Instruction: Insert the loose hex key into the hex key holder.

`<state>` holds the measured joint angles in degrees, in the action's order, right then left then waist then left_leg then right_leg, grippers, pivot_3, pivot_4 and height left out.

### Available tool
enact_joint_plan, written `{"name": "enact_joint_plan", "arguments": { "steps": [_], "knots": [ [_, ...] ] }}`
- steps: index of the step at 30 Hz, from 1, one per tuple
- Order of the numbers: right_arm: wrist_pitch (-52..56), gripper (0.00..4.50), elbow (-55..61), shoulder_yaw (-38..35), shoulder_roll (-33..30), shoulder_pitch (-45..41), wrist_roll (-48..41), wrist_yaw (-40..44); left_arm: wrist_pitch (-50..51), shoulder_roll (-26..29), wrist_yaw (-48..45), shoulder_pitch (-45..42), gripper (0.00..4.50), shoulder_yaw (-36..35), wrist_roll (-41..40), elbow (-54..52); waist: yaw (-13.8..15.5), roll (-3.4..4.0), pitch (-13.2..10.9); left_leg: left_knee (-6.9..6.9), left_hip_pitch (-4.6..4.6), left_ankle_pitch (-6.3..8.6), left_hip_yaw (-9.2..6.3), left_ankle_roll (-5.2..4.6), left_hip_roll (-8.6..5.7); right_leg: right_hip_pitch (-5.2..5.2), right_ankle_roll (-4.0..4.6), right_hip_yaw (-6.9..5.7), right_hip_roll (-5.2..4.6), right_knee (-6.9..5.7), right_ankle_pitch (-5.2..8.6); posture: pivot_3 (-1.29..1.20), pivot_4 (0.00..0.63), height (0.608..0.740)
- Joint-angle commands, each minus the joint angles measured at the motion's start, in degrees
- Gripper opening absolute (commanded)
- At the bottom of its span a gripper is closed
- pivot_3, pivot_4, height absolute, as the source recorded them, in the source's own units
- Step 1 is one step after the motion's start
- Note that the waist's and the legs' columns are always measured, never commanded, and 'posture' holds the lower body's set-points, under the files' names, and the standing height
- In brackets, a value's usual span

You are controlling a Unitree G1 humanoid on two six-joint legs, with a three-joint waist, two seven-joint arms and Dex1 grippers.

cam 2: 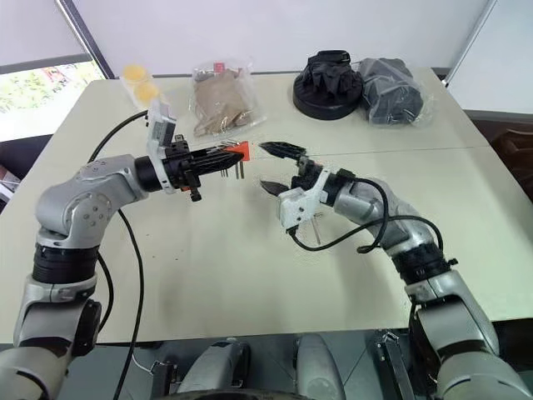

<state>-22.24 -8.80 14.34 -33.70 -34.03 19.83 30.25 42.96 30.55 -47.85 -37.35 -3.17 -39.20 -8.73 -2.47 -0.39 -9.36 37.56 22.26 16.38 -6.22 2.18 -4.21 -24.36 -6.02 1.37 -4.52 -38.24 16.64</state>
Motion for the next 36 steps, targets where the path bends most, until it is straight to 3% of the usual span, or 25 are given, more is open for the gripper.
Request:
{"name": "enact_joint_plan", "arguments": {
  "steps": [1,5,9,12,17,36],
  "knots": [
    [30.99,4.42,9.68,-7.82,0.24,0.09,-15.15,10.66,-3.38,0.60,1.22,1.87,0.00,-1.64,1.62,-3.12,0.10,0.01,0.00,0.10,0.05,0.01,-0.04,-0.01,0.01,0.00,0.00,-0.01,0.01,-0.02,0.00,0.00,0.150,0.740],
    [75.54,4.42,25.31,-13.97,-1.61,-1.24,-31.89,17.19,-10.13,-1.22,2.31,4.91,0.00,0.74,6.30,-3.76,0.24,0.02,0.00,0.30,0.15,0.06,-0.11,-0.10,0.01,0.00,0.01,-0.03,-0.01,-0.03,0.00,0.00,0.150,0.740],
    [97.66,4.42,34.27,-14.66,-3.61,-0.15,-36.32,14.28,-12.96,-4.30,3.02,5.57,0.00,3.00,8.29,-2.98,1.23,0.02,0.02,0.32,0.17,0.10,-0.15,-0.16,-0.01,0.01,0.01,-0.07,-0.06,0.00,-0.01,0.00,0.150,0.740],
    [108.57,4.42,39.01,-13.81,-4.56,1.44,-38.07,11.47,-13.50,-5.45,2.53,5.54,0.00,3.77,8.31,-2.88,1.89,0.02,0.02,0.38,0.21,0.14,-0.09,-0.23,-0.05,0.02,0.01,-0.05,-0.12,0.03,-0.01,0.00,0.150,0.740],
    [114.74,4.42,40.58,-13.54,-5.15,4.04,-39.06,6.77,-14.21,-6.33,1.53,4.92,0.00,4.29,8.59,-1.33,1.98,0.01,0.02,0.45,0.26,0.16,-0.08,-0.26,-0.10,0.02,0.00,-0.06,-0.17,0.04,-0.01,0.00,0.150,0.740],
    [111.11,4.42,35.63,-10.69,2.97,2.50,-39.78,-4.09,-15.75,-6.79,0.15,3.35,0.00,4.59,10.99,1.44,1.81,0.01,0.02,0.44,0.25,0.15,-0.07,-0.26,-0.09,0.00,-0.01,-0.08,-0.14,0.02,-0.01,0.00,0.150,0.740]
  ]
}}
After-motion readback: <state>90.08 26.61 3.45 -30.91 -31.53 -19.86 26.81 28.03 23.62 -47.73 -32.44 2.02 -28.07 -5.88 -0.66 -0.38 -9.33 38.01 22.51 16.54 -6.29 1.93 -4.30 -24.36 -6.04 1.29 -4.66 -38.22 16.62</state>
